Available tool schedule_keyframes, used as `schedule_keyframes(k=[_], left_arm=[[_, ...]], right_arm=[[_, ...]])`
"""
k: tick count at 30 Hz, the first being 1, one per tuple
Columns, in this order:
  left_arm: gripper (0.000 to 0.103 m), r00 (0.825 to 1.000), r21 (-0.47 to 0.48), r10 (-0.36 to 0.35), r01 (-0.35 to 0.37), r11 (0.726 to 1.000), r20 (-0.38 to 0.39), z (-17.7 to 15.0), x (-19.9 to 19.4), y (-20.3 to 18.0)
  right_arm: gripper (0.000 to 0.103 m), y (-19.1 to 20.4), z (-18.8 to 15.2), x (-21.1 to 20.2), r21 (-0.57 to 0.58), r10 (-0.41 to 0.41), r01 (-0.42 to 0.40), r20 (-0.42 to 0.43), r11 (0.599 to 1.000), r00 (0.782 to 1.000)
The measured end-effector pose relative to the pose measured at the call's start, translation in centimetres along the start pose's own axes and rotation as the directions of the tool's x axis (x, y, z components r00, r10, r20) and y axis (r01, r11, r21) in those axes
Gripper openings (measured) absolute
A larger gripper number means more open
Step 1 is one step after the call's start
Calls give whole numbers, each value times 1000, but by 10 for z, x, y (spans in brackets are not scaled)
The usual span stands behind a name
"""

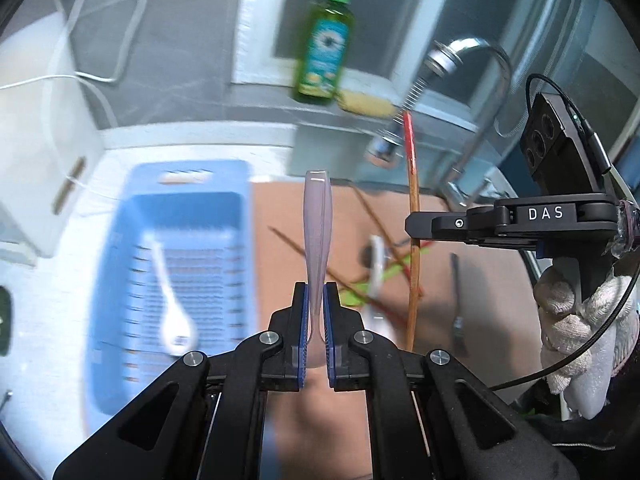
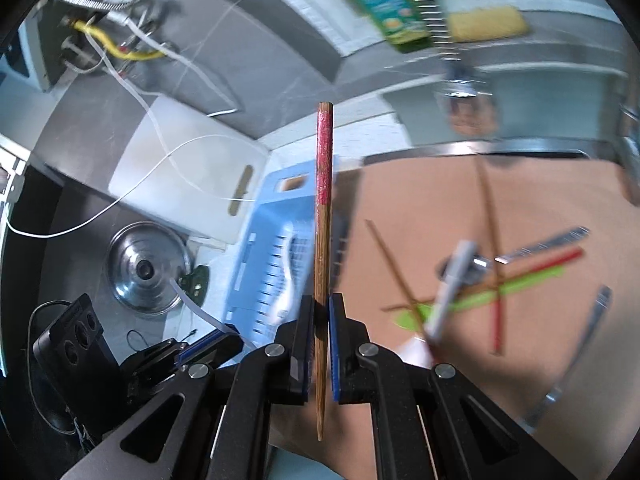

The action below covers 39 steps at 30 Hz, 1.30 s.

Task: Organize utensils
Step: 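Carry the clear spoon and chopstick over the blue basket with both tools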

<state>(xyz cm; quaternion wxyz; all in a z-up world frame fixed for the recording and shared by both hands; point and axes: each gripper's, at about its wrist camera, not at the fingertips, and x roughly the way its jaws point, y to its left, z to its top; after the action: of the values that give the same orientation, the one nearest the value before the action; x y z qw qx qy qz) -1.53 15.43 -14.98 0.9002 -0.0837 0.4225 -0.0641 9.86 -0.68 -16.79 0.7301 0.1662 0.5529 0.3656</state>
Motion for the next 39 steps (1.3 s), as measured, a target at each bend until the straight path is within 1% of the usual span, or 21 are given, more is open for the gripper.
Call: schedule_keyframes(k=[4, 8, 12, 18, 24, 28, 35, 39], left_arm=[[6, 999, -32, 51, -52, 998, -5, -1, -7, 37], [6, 996, -52, 82, -85, 995, -44, -6, -2, 67], [6, 992, -84, 95, -102, 991, -84, -10, 12, 94], [6, 981, -69, 128, -140, 988, -146, -15, 30, 121], [6, 968, -36, 146, -157, 987, -202, -19, 51, 133], [6, 965, -26, 149, -158, 987, -218, -16, 67, 136], [6, 960, -8, 155, -161, 987, -233, -10, 92, 139], [6, 958, -12, 156, -163, 987, -240, -8, 102, 141]], right_arm=[[6, 28, 10, 35, -31, 25, -26, -31, 999, 999], [6, 48, 17, 75, -44, 35, -39, -77, 998, 996], [6, 63, 21, 117, -55, 16, -22, -111, 998, 994], [6, 69, 18, 166, -108, -67, 49, -166, 993, 984], [6, 65, 15, 199, -142, -143, 115, -211, 983, 967], [6, 64, 13, 218, -146, -170, 137, -247, 980, 954], [6, 66, 19, 228, -167, -215, 175, -263, 970, 941], [6, 69, 22, 232, -197, -259, 210, -266, 958, 929]])
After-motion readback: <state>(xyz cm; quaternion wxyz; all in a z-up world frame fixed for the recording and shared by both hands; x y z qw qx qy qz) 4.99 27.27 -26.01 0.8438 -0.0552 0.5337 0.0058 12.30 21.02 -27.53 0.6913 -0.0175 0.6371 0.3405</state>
